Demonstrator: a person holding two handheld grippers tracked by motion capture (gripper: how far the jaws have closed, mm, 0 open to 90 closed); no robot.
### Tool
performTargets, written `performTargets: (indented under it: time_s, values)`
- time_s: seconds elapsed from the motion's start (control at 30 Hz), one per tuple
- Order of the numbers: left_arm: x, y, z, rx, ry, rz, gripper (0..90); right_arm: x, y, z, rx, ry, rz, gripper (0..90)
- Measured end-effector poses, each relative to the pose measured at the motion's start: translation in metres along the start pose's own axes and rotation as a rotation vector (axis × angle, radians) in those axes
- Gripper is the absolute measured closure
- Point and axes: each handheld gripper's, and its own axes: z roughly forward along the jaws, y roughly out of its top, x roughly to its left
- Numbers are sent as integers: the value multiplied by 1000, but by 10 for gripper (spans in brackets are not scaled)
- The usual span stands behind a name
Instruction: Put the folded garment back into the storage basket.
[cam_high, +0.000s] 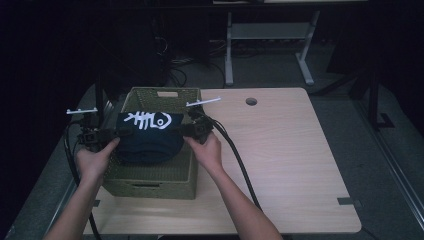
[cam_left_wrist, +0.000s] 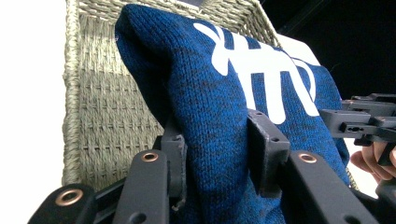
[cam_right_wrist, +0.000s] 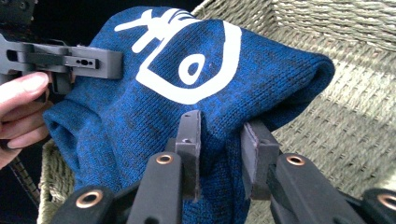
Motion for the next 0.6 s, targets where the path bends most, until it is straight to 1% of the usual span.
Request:
performTargets:
  time_s: [0.03,0.07,0.17,0.23,0.37,0.4,0.43,0.47,0.5,0.53,0.57,0.6]
  values:
    - [0,0,2,8,8,1,619,0,-1,0,6,-4,6,708]
    - [-1,0,3,10,13,2,615,-1,-2,0,9,-11,1,707]
    - [-1,0,6,27,17,7,618,-1,-4,0,9,-25,2,700]
    - [-2,-1,8,41,27,20,625,-1,-5,-1,15,-32,-1,699]
    - [-4,-2,10,48,36,36,628,-2,-7,0,25,-44,-12,697]
    - [-5,-2,11,48,42,43,616,-3,-8,0,27,-54,-16,684]
    - [-7,-2,12,42,79,58,587,-3,-8,-1,29,-62,-20,664]
    - [-7,-2,12,42,79,58,529,-3,-8,-1,29,-62,-20,664]
    - [-7,-1,12,26,125,72,483,2,-8,-3,31,-137,-63,567]
    - [-7,-1,11,18,149,81,476,4,-7,-5,24,-173,-90,537]
    - [-7,-1,11,13,165,87,462,9,-5,-9,1,-220,-112,515]
    - [-6,-1,10,-1,173,86,456,10,-4,-12,-12,-235,-134,517]
